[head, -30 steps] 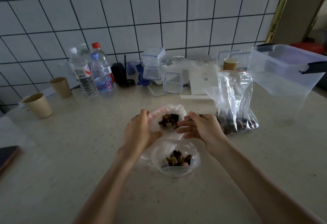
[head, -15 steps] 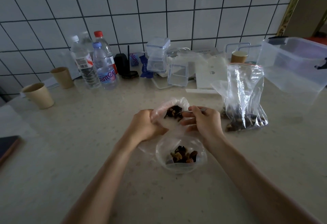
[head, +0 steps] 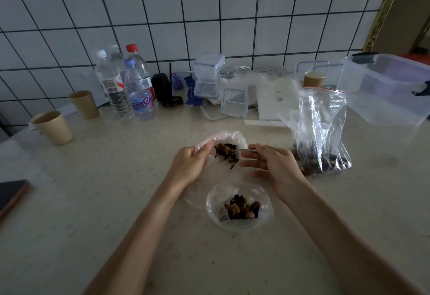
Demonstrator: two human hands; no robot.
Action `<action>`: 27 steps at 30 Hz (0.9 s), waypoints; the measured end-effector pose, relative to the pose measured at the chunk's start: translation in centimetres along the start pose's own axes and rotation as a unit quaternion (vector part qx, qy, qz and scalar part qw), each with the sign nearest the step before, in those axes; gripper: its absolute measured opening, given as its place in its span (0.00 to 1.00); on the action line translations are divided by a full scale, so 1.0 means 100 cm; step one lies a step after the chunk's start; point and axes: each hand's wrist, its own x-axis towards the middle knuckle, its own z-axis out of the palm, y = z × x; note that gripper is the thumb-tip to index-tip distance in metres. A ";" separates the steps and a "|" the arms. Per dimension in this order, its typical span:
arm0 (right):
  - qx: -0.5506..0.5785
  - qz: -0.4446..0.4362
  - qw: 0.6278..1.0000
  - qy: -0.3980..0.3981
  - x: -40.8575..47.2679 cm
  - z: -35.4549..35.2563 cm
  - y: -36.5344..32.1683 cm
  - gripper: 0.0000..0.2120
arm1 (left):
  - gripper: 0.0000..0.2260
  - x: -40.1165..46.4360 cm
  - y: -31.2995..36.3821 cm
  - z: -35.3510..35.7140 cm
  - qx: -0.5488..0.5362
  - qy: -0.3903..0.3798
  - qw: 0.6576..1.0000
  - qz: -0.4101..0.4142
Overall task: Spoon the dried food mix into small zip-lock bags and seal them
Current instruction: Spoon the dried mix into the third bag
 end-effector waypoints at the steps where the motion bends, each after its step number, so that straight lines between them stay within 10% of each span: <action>1: -0.007 -0.002 1.000 -0.002 -0.001 -0.002 -0.001 0.10 | 0.35 -0.001 -0.001 -0.001 -0.014 -0.008 1.000 -0.003; 20: 0.003 -0.040 0.997 -0.072 -0.052 -0.037 -0.045 0.12 | 0.18 -0.032 0.012 -0.015 0.176 0.163 0.948 0.212; 27: -0.003 -0.038 0.996 -0.080 -0.082 -0.058 -0.038 0.13 | 0.08 -0.089 0.019 -0.009 0.209 0.106 0.936 0.263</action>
